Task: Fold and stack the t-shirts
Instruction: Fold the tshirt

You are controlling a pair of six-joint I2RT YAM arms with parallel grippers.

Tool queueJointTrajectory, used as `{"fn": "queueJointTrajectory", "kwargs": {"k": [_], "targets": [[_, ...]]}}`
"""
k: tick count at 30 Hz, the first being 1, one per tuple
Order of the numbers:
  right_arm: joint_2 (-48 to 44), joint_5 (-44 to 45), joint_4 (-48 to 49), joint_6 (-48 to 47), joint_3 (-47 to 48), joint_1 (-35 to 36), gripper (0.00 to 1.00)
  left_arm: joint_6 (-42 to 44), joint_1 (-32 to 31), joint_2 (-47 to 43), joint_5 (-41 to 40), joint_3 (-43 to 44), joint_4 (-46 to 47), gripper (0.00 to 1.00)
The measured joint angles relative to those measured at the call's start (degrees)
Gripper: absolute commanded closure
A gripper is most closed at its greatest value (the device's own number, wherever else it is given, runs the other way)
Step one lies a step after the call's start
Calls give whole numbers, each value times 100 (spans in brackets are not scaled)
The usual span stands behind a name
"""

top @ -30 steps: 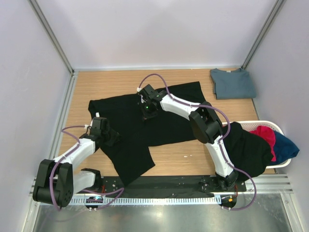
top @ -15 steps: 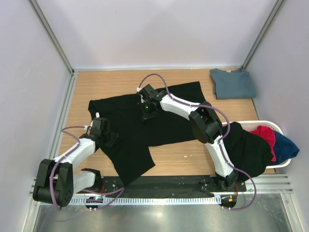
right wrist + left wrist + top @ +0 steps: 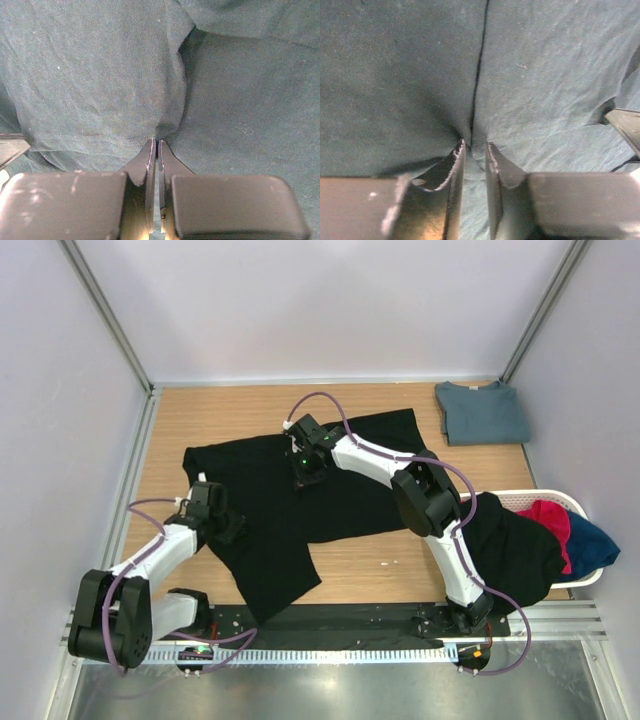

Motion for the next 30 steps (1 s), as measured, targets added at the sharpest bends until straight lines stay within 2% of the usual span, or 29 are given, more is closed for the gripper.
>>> {"fn": "queueJointTrajectory", "kwargs": {"k": [9,14,20,30], "targets": [[2,0,-2,0,4,0,98,170,2,-254,-251,514,-442,72],[48,-2,-44,-2,68,0,98,426,144,-4,-367,782,-400,73],[74,0,-92,-4,103,0,98,614,289,522,-358,785,-326,73],[74,0,-105,-2,109,0,98,691,378,772,-17,597,160,73]]}}
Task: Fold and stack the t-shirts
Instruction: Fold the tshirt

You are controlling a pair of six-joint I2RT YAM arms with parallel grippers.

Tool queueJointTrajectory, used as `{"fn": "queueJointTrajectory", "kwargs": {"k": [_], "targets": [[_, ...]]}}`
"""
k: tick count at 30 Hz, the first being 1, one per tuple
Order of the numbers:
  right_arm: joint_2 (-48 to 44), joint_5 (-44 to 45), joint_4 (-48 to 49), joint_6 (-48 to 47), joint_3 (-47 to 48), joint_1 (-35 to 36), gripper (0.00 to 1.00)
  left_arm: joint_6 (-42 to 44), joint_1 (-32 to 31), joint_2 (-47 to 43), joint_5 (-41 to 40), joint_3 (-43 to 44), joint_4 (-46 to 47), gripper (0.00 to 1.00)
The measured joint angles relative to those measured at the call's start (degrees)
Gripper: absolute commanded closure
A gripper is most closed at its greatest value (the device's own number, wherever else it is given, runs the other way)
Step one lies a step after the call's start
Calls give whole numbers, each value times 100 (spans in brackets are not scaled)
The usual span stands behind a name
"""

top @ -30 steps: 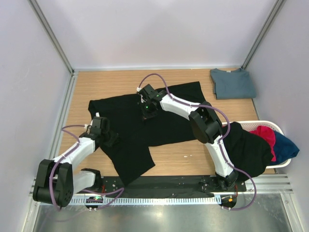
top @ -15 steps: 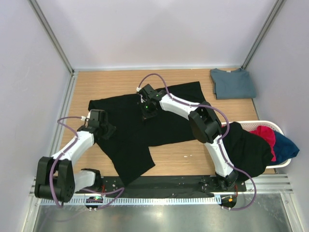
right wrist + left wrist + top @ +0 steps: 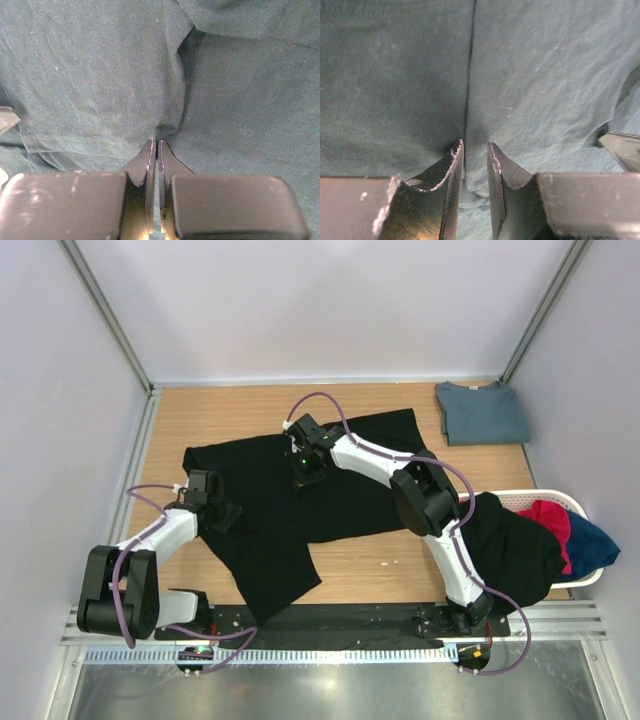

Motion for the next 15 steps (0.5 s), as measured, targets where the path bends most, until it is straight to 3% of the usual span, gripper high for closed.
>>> {"fn": "queueJointTrajectory", "kwargs": {"k": [6,11,15], "targets": [[0,2,-7,2,2,0,99,-22,0,0,114,-127,146,77],[0,13,-11,9,2,0,99,-33,0,-2,146,-166,168,98],[0,55,-15,28,2,0,99,-17,0,-2,173,-166,175,100]]}}
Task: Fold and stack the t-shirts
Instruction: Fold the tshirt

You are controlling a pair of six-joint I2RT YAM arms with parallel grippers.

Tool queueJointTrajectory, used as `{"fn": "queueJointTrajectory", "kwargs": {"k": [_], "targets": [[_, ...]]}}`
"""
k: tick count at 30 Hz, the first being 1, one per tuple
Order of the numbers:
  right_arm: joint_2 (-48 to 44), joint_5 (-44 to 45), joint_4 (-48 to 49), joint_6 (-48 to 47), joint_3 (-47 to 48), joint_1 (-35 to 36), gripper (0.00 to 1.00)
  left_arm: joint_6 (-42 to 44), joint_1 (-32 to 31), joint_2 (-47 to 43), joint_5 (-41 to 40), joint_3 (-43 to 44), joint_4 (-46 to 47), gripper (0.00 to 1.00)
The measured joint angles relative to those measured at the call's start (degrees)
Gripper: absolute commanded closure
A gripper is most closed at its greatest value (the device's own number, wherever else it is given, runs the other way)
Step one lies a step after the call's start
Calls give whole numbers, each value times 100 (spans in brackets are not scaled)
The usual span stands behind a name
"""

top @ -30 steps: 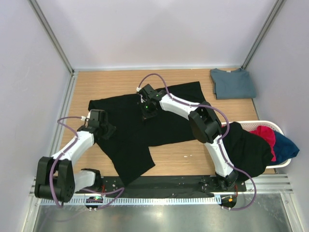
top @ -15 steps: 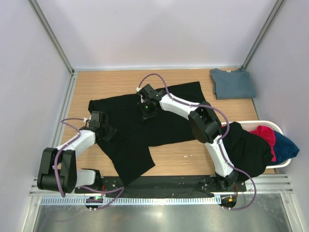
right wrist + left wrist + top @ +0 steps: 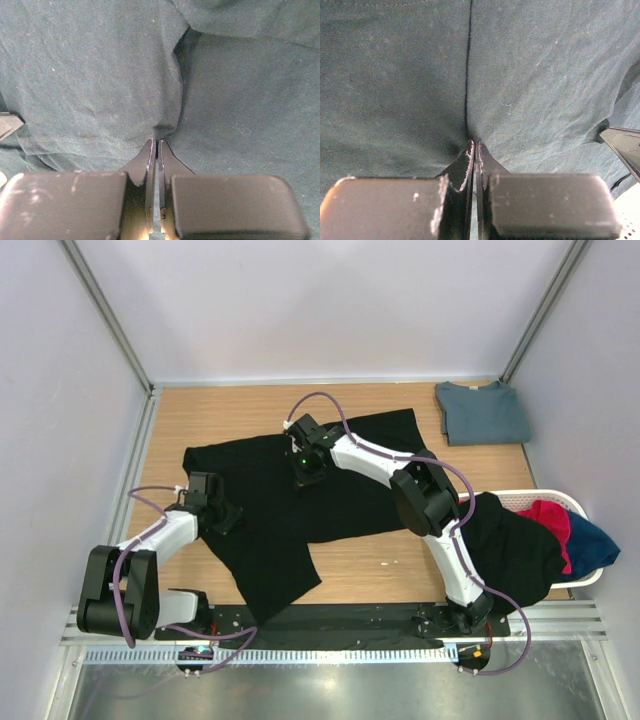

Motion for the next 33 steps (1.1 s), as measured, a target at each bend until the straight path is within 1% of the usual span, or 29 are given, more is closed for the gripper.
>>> {"fn": "queueJointTrajectory", "kwargs": {"k": [5,16,22,33], "targets": [[-2,98,42,20,-26,0,99,4,0,-68,26,0,-15,100],[-208,275,144,114,-273,0,99,-138,-2,-1191,66,11,-490,100],[-468,415,149,131,-328,0,99,-293,-162,-1440,105,-46,-645,100],[-483,501,33,164,-334,0,99,-396,-428,-1740,87,-125,-881,100]]}}
